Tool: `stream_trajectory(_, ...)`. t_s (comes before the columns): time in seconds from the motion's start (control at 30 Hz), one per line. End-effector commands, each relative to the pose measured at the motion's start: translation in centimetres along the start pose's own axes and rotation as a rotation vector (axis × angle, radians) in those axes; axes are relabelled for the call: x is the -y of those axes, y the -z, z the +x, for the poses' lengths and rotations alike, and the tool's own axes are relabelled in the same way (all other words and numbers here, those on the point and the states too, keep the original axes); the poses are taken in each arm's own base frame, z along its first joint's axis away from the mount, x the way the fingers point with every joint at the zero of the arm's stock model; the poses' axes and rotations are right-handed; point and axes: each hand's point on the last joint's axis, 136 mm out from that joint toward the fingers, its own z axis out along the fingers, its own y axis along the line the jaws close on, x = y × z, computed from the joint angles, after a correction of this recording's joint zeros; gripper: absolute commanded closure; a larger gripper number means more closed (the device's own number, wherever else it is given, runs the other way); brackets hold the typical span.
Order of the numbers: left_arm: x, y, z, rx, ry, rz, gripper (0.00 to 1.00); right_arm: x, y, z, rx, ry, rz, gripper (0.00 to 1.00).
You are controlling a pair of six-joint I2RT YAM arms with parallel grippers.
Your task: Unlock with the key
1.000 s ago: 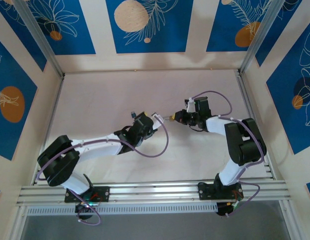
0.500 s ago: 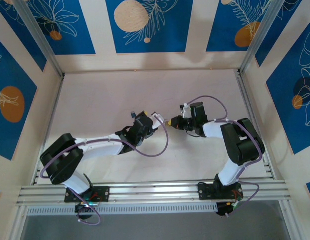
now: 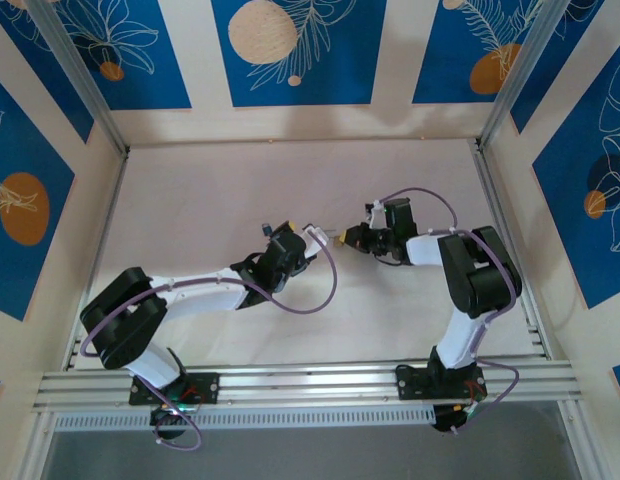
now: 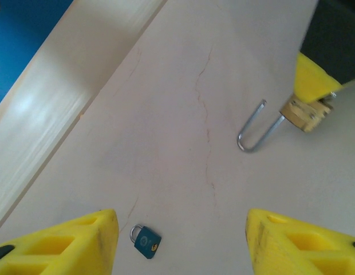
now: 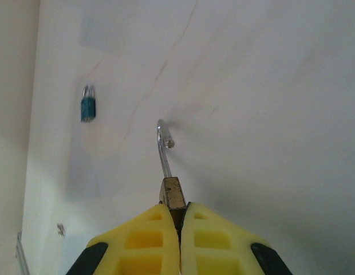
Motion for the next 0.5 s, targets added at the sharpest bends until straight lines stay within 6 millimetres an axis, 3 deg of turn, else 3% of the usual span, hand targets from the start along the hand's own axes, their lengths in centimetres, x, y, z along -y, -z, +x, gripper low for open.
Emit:
stream_trajectory(0.0,-0.8,0.2,0.7,-0.010,0.013,-0.030,0.40,-0.2,-0.1,-0.8,-0.038,-0.057,-0.006,1.00)
stream_trajectory(0.27,-1.3,1.1,1.7,-0.013,0.028,-0.037,0.40,-0.5,-1.8,-1.1,-0.131,-0.088,-0.088,1.00)
stream_trajectory(0.47,-1.5,1.4,1.7,-0.012,0.037,-0.037,0.40,0.1,-2.6,-1.5,-0.160,-0.128,-0.058,0.93)
